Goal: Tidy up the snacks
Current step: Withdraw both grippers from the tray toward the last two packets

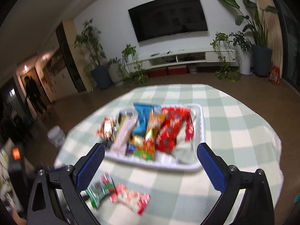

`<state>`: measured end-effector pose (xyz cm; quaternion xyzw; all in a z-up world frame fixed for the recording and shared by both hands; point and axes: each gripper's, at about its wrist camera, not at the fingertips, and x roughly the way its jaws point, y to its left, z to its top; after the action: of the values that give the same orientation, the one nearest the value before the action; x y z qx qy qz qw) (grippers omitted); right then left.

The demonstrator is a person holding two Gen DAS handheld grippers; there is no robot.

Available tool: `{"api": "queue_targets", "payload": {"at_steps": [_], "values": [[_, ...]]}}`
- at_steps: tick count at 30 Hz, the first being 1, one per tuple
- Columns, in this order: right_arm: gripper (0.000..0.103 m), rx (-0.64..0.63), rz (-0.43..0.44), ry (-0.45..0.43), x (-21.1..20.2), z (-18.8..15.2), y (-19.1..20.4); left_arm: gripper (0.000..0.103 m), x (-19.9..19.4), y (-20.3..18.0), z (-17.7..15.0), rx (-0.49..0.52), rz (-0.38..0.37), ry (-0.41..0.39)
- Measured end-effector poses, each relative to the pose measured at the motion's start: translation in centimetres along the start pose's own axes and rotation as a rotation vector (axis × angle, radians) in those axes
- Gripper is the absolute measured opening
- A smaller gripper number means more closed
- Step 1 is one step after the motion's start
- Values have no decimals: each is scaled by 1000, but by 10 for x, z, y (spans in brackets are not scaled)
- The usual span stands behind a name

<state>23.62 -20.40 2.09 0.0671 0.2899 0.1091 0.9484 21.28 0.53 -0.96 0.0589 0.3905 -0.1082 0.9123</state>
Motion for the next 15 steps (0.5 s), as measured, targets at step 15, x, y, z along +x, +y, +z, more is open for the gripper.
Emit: {"api": "queue_targets", "payload": {"at_steps": [15], "values": [[101,-89,-30,108,21,-19,12,103,8,-4,1,15,18,41]]}}
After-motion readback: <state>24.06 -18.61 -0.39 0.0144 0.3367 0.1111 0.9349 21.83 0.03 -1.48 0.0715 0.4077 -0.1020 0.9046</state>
